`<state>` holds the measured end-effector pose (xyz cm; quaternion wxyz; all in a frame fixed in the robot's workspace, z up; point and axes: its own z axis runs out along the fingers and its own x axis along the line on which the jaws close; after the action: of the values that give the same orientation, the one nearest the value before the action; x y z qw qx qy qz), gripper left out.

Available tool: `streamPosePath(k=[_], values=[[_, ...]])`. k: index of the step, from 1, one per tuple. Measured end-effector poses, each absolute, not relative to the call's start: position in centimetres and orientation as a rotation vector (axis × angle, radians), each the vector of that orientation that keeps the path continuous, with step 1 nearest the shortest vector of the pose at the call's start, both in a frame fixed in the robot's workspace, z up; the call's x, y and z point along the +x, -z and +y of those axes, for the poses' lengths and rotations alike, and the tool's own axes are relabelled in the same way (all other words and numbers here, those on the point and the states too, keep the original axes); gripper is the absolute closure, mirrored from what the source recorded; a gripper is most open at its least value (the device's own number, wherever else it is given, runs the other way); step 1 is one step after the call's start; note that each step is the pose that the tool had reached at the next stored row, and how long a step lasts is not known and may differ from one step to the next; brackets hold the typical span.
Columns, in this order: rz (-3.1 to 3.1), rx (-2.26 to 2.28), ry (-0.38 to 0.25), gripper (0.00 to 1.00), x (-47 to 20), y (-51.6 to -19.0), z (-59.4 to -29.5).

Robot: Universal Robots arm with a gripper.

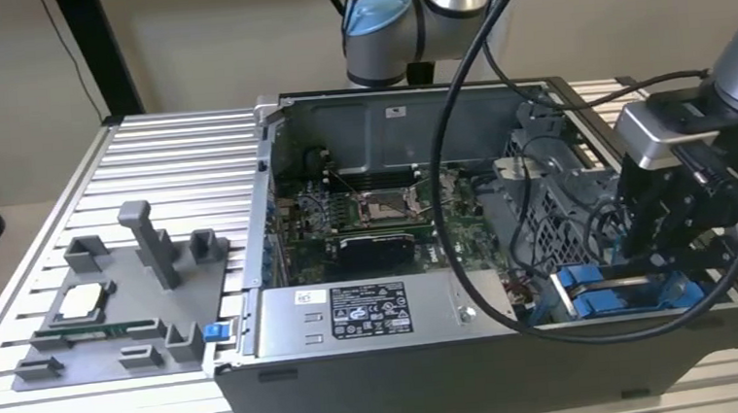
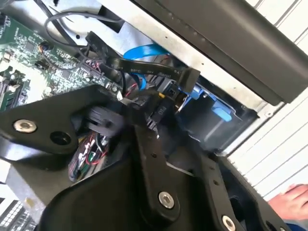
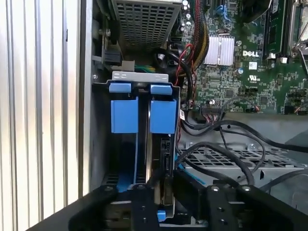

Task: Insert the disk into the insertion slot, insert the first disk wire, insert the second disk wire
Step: 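Insert the first disk wire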

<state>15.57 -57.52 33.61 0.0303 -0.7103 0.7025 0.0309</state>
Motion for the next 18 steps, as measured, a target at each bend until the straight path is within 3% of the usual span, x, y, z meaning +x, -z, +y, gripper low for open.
streamPosePath(k=[8,18], values=[[2.165,-2.19,-0.095,1.0,15.6,-36.8,-57.5],[2.166,-2.19,-0.095,1.0,15.6,-37.1,-57.5]])
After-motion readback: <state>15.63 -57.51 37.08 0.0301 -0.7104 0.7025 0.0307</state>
